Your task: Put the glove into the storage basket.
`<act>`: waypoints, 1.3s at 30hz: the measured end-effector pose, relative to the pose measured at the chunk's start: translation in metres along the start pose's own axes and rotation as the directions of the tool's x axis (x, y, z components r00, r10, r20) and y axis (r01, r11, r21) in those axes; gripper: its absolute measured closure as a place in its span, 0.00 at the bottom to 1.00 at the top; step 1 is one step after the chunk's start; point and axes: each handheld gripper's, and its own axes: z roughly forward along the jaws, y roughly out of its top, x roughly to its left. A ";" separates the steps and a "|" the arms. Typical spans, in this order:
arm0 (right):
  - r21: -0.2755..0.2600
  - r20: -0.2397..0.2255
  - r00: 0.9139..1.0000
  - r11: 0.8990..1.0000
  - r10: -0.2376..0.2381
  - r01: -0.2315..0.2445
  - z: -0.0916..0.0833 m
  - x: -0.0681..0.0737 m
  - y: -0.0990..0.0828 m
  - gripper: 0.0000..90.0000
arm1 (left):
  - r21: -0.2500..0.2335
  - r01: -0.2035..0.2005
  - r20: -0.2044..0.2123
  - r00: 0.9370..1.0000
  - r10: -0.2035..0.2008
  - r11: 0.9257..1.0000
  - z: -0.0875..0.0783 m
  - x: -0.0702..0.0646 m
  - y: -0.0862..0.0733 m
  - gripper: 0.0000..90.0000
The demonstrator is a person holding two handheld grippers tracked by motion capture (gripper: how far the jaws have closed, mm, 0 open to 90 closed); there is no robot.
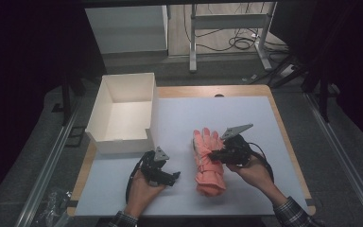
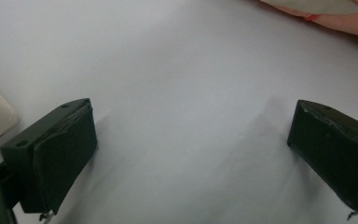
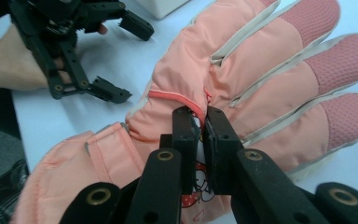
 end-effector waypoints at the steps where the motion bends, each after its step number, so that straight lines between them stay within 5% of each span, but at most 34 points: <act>1: 0.002 0.007 1.000 1.000 -0.004 0.004 0.001 0.000 -0.001 0.92 | 0.000 0.000 0.000 1.000 0.000 1.000 0.000 0.000 0.000 0.01; 4: 0.028 0.072 0.996 0.998 -0.049 0.047 0.011 0.003 -0.007 0.90 | 0.001 -0.004 -0.001 1.000 0.004 1.000 0.000 0.000 0.000 0.01; 10: 0.014 0.066 0.997 0.999 -0.035 0.034 0.018 0.002 -0.015 0.86 | 0.001 -0.006 -0.002 1.000 0.006 1.000 0.000 0.000 0.000 0.01; 15: -0.005 0.058 0.998 1.000 -0.021 0.022 0.017 -0.001 -0.017 0.72 | -0.004 0.001 -0.001 1.000 -0.001 1.000 0.000 0.000 0.000 0.01; 20: -0.041 0.044 0.999 0.999 -0.016 0.018 0.005 -0.001 -0.014 0.58 | 0.000 -0.004 -0.001 1.000 0.004 1.000 0.000 0.000 0.000 0.01; 26: -0.088 0.090 0.995 0.994 -0.050 0.058 -0.019 -0.002 -0.011 0.52 | 0.001 0.000 0.000 1.000 0.000 1.000 0.000 0.000 0.000 0.01; 33: -0.095 0.139 0.990 0.995 -0.001 0.014 -0.031 -0.018 -0.040 0.52 | -0.003 0.004 0.001 1.000 -0.004 1.000 0.000 0.000 0.000 0.01; 39: -0.092 0.111 0.993 0.995 0.038 -0.028 -0.028 -0.021 -0.074 0.64 | 0.000 0.001 0.001 1.000 -0.001 1.000 0.000 0.000 0.000 0.01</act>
